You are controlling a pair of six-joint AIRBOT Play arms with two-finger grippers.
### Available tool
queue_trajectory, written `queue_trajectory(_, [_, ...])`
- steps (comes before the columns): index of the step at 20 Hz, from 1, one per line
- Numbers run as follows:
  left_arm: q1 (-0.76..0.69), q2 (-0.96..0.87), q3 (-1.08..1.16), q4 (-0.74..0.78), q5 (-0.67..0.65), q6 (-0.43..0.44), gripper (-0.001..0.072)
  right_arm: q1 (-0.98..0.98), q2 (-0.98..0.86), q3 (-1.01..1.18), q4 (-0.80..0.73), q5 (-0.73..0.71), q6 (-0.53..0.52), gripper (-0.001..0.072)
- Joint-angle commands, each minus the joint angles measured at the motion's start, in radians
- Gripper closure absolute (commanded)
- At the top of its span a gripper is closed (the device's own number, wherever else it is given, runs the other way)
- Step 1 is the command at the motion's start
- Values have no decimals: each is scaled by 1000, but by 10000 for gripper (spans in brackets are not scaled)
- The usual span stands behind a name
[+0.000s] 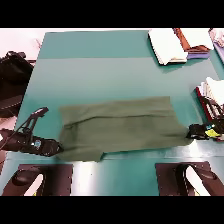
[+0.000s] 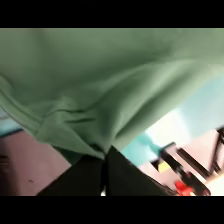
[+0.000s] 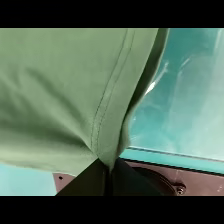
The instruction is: Fold the shirts.
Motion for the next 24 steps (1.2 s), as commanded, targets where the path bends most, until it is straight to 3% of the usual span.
queue_trajectory(1, [0, -93, 86, 111, 115, 42, 685, 1, -6, 4, -11, -39, 16, 690])
queue_trajectory(4, [0, -301, 161, 114, 246, 117, 685, 2, -124, 18, 71, -120, 16, 690])
queue_trajectory(8, [13, -539, 233, 126, 399, 128, 684, 63, -298, 179, 125, -219, 16, 690])
queue_trajectory(13, [13, -644, 275, 126, 537, 126, 682, 133, -510, 378, 151, -273, 18, 675])
queue_trajectory(14, [13, -644, 285, 127, 547, 127, 679, 132, -544, 413, 180, -279, 18, 476])
queue_trajectory(15, [13, -644, 301, 127, 545, 127, 487, 124, -574, 449, 196, -277, 18, 311])
queue_trajectory(16, [13, -644, 321, 127, 535, 125, 213, 111, -593, 476, 213, -273, 14, 309])
queue_trajectory(17, [13, -644, 345, 130, 507, 123, 167, 95, -600, 488, 213, -271, 0, 310])
queue_trajectory(20, [13, -640, 379, 119, 437, 123, 172, 10, -600, 465, 211, -246, -54, 293])
queue_trajectory(22, [12, -640, 379, 105, 418, 116, 173, -61, -601, 396, 214, -251, -81, 175])
queue_trajectory(23, [12, -640, 379, 85, 418, 115, 181, -92, -610, 354, 233, -259, -113, 175])
queue_trajectory(24, [12, -640, 379, 56, 424, 117, 423, -122, -625, 312, 270, -265, -149, 175])
